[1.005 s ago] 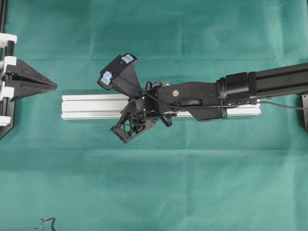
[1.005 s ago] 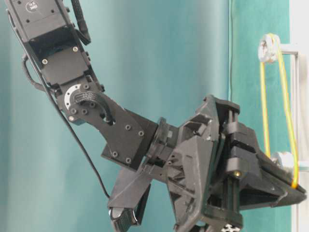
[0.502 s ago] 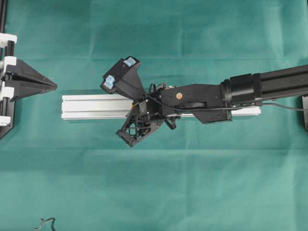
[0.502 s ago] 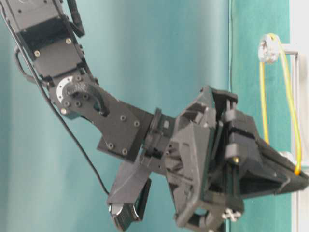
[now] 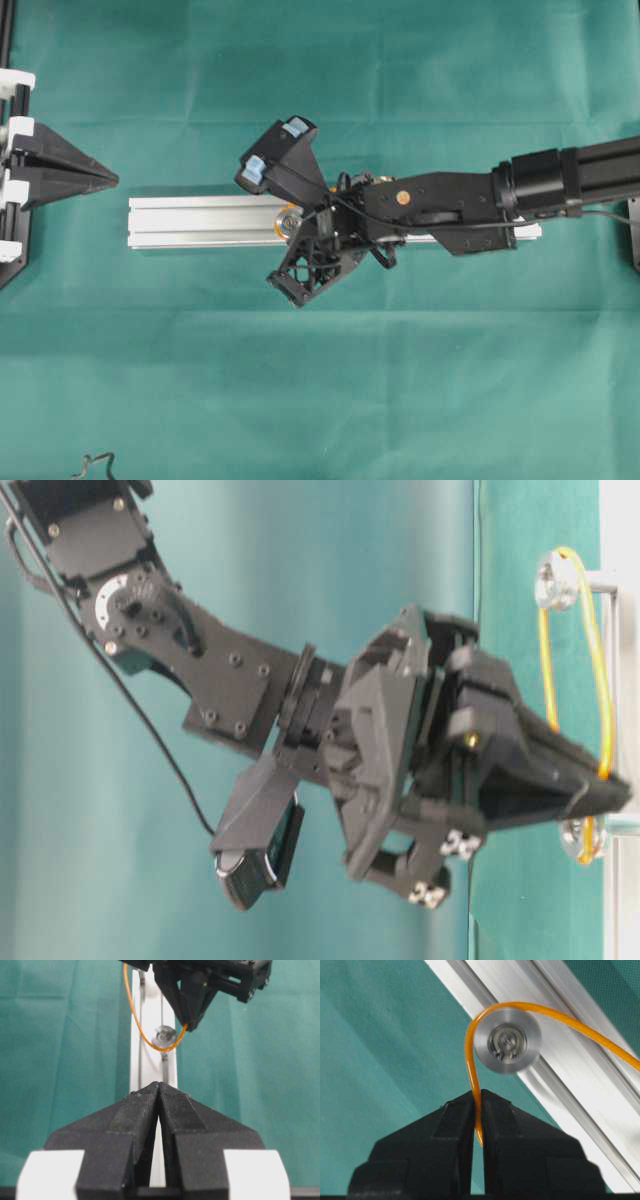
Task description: Hook the rubber onto the shaft.
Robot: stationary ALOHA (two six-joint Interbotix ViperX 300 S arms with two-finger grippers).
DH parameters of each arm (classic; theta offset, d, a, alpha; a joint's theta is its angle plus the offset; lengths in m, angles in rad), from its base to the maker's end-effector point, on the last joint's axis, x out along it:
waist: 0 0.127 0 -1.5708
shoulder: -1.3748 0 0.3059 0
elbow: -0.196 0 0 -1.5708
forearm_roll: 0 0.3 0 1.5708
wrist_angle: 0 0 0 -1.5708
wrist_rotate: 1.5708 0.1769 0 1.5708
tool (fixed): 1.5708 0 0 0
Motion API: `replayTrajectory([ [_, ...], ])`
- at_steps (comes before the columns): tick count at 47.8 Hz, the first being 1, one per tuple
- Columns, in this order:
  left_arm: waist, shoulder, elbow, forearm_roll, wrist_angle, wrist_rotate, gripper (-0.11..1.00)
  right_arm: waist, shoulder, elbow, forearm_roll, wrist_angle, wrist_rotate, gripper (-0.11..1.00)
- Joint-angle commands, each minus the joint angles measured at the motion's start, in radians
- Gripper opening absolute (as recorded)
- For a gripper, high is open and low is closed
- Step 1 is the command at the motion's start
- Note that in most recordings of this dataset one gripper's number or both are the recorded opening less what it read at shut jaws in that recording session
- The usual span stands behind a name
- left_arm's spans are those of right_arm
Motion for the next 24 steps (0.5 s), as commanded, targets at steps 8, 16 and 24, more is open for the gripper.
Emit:
replayTrajectory([
  [8,0.0,0.008,-0.031,0.0,-0.005,0.0,0.0,0.003,-0.066,0.023,-0.002,-0.002,-0.002,0.06],
  [16,0.0,0.008,-0.032,0.0,-0.005,0.0,0.0,0.003,-0.08,0.041,-0.002,-0.005,-0.003,0.06],
  [24,0.0,0.008,-0.031,0.002,-0.005,0.0,0.0,0.003,-0.083,0.044,-0.003,-0.006,-0.003,0.06],
])
